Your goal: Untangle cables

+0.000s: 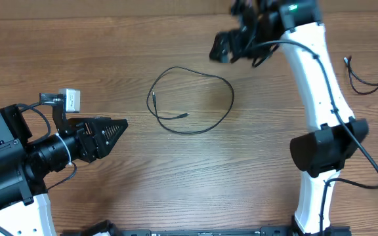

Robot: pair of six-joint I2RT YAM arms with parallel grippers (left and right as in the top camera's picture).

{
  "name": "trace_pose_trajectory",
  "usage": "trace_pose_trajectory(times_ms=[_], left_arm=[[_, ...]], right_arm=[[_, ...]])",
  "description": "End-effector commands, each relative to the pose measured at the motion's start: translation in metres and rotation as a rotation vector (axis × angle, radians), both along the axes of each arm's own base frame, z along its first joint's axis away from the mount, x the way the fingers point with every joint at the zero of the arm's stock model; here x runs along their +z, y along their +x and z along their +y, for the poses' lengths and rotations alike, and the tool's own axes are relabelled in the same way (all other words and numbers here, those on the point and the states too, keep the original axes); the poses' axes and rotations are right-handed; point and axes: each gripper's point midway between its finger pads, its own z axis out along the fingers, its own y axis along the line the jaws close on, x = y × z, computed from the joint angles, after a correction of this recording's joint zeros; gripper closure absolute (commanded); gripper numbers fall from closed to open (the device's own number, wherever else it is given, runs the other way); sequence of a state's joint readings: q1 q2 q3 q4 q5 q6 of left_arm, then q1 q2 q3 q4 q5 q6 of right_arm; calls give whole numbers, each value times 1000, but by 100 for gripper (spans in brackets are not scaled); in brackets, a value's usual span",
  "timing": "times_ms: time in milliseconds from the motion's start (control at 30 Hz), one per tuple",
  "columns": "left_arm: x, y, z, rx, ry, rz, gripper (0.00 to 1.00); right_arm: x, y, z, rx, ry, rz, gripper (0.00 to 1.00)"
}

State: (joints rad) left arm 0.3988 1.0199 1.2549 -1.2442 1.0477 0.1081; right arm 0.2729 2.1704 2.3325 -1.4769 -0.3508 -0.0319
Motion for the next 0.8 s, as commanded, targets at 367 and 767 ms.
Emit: trace_pose_trajectory(times_ms=[367, 767], left_arm=[[2, -2, -5, -37, -4, -23, 36], [1, -3, -5, -41, -2, -22, 35]], right_arm=[[-96, -103, 42, 686, 13, 149, 2], [-141, -120, 97, 1066, -72, -83, 7]])
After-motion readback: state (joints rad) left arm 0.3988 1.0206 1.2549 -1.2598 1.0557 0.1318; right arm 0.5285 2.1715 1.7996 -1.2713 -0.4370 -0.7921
